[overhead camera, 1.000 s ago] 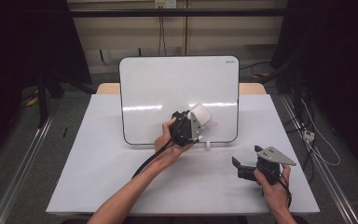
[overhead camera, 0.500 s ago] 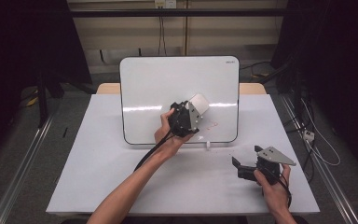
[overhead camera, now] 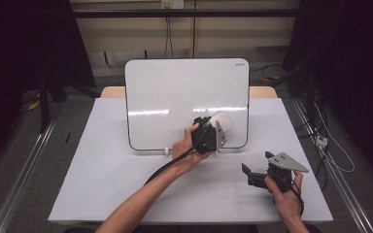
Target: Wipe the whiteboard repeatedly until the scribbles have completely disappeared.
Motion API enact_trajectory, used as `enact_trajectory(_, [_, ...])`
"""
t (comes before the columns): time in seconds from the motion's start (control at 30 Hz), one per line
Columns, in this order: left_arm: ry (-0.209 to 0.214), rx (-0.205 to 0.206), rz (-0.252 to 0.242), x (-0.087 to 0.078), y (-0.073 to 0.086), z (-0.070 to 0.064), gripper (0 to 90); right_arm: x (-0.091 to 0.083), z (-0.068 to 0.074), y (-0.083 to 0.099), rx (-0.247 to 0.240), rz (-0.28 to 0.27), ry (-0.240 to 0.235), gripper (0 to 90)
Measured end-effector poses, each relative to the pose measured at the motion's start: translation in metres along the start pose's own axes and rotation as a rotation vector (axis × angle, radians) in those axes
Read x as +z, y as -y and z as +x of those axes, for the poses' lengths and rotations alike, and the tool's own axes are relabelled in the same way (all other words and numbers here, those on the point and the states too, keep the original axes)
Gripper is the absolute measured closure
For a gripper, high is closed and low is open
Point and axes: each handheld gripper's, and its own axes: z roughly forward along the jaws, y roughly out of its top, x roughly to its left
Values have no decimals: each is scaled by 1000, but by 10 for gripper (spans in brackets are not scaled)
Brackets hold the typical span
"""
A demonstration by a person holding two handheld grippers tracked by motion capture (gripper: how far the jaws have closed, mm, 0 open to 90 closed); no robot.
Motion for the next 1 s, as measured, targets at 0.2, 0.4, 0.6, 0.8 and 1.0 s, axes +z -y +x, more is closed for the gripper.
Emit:
enact_trajectory(0.2, [37,81,34,-2,1,-11,311,-1,0,0,1,-2,-2,47])
enact_trajectory(0.4, [46,88,57,-10,12,-15,311,-2,-2,1,2,-3,2,47])
enact_trajectory(0.6, [7,-16,83,-23,30,2,311,-3,-2,2,3,-3,5,47])
enact_trajectory(0.8, [-2,-80,82,-24,31,14,311,-2,-2,1,2,-1,8,47])
enact_trajectory(1.0, [-16,-121,54,-15,15,24,311,-2,-1,1,1,-1,8,47])
